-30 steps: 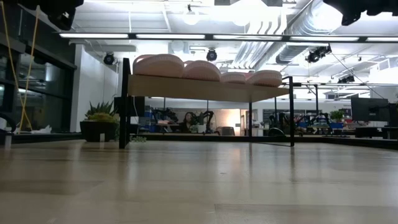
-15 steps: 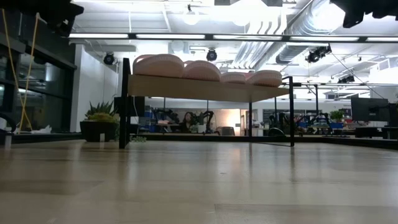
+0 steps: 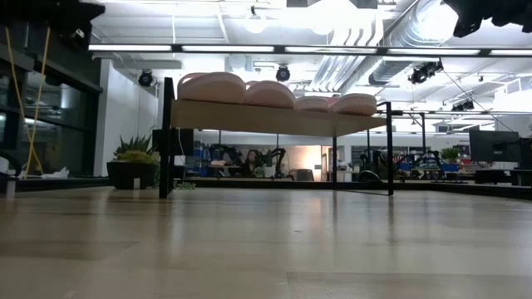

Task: Pick and place slides into the shelf
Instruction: Return to Home Position

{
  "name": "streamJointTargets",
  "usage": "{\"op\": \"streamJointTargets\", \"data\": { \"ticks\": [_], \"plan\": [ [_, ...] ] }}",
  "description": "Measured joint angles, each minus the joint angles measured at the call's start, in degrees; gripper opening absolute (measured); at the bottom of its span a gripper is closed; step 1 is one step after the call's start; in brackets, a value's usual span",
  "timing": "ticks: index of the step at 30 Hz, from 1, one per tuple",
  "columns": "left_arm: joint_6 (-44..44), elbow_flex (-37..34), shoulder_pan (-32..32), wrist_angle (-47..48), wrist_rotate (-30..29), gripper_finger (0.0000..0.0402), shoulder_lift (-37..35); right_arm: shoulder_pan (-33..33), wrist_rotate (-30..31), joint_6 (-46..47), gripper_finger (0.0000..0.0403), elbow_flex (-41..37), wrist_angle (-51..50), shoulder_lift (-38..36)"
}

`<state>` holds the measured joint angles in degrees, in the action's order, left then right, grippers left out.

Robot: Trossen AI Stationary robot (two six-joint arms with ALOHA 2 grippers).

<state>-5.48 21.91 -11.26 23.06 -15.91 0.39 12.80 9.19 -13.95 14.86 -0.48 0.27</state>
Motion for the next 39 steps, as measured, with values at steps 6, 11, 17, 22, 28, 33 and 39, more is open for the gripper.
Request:
{"op": "streamJointTargets", "data": {
  "ticks": [6, 11, 17, 22, 28, 33, 39],
  "plan": [
    [-0.9, -3.8, 0.0, -7.2, 0.4, 0.0129, 0.0, 0.0, 0.0, 1.2, 0.0177, -2.4, 2.5, 0.0],
    [-1.0, -7.4, 0.0, -13.8, -0.1, 0.0129, 0.0, 0.0, -0.4, 3.6, 0.0177, -2.7, 2.5, 0.0],
    [-0.3, -11.3, 0.0, -19.4, -1.2, 0.0129, 0.0, 0.0, -2.3, 3.6, 0.0177, -2.8, 3.4, 0.0],
    [-0.1, -13.4, 0.0, -23.3, -2.3, 0.0129, 0.0, 0.0, -3.1, 1.1, 0.0177, -9.1, 15.4, 0.0],
    [-1.9, -13.4, 0.0, -23.3, -2.3, 0.0129, 0.0, 0.0, 0.1, -0.9, 0.0177, -14.3, 24.5, 0.1],
    [-1.5, -14.2, 0.0, -23.5, -2.1, 0.0129, 0.0, 0.0, -3.0, 1.4, 0.0177, -14.3, 24.0, 0.0],
    [-0.7, -18.9, 0.0, -31.7, -2.0, 0.0129, 0.0, 0.0, -3.3, 2.8, 0.0177, -14.3, 22.3, 0.0]
  ]
}}
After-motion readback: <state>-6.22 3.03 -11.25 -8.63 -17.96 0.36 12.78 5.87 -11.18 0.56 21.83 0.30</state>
